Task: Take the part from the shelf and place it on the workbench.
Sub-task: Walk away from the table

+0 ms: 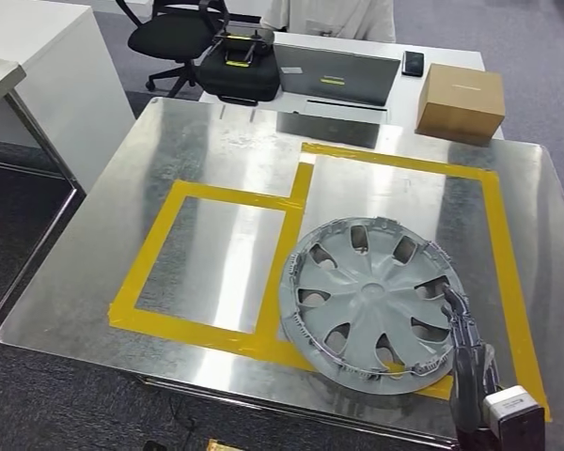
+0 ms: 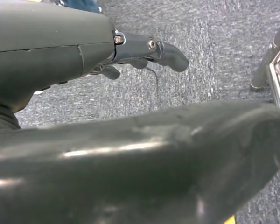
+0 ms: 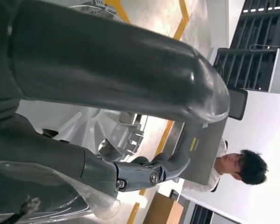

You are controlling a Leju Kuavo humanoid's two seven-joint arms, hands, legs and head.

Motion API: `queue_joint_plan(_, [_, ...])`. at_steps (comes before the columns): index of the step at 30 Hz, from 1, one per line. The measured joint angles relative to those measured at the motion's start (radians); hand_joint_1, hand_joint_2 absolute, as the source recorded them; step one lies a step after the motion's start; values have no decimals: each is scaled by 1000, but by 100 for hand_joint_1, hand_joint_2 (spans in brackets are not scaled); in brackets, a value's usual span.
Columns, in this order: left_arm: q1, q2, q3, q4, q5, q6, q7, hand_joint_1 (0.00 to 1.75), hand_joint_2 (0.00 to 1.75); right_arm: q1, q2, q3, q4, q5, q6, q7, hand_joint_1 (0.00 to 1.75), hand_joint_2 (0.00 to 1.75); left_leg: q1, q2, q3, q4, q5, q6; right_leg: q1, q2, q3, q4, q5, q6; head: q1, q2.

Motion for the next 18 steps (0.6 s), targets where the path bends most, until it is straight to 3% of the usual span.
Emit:
queue_joint_plan(2, [0,-1,0,0,0,0,2,0,0,5,2,-3,0,-1,0,0,0,0,-1,1,-10,1,7,3,-1,0,-55,137,-67,6,1,0])
queue_joint_plan(3, [1,-1,0,0,-1,0,3,0,0,8,4,-5,0,-1,0,1,0,0,-2,2,-15,1,10,3,-1,0,-68,177,-79,8,1,0])
queue_joint_plan(4, [2,-1,0,0,-1,0,5,0,0,11,5,-6,0,-1,-1,1,0,0,-2,2,-18,1,14,3,-1,-1,-61,175,-70,8,1,0])
queue_joint_plan(5, [2,-1,0,0,-2,0,7,0,0,12,6,-8,0,-1,-1,1,0,0,-2,2,-21,2,16,1,-1,-1,-31,129,-44,7,1,0])
queue_joint_plan(8, [2,-1,0,0,-7,0,12,0,0,11,9,-9,0,-1,-1,1,0,0,-6,1,-26,7,23,-9,0,-1,89,-81,28,0,0,0])
queue_joint_plan(10, [2,-1,0,0,-8,0,12,0,0,13,12,-10,0,-1,-2,1,0,0,-9,0,-30,10,28,-19,2,0,110,-128,34,-10,0,0])
queue_joint_plan(12, [2,0,0,0,-9,-1,13,0,0,15,14,-10,0,-2,-2,1,0,0,-7,0,-32,12,31,-30,2,-1,104,-129,43,-24,0,0])
queue_joint_plan(14, [3,1,0,0,-10,-1,14,0,0,15,18,-10,0,-3,-1,1,0,0,-5,-1,-48,53,-8,-42,-1,-5,101,-131,55,-40,-3,0])
queue_joint_plan(17, [3,2,0,0,-11,-1,14,0,0,15,22,-10,0,-3,-1,2,0,0,1,-1,-110,240,-129,-56,-1,-8,86,-128,71,-48,-7,0])
queue_joint_plan(18, [4,2,0,0,-11,-1,14,0,0,16,22,-10,1,-3,-2,2,0,0,1,-1,-121,287,-148,-57,0,-8,78,-126,75,-47,-7,0])
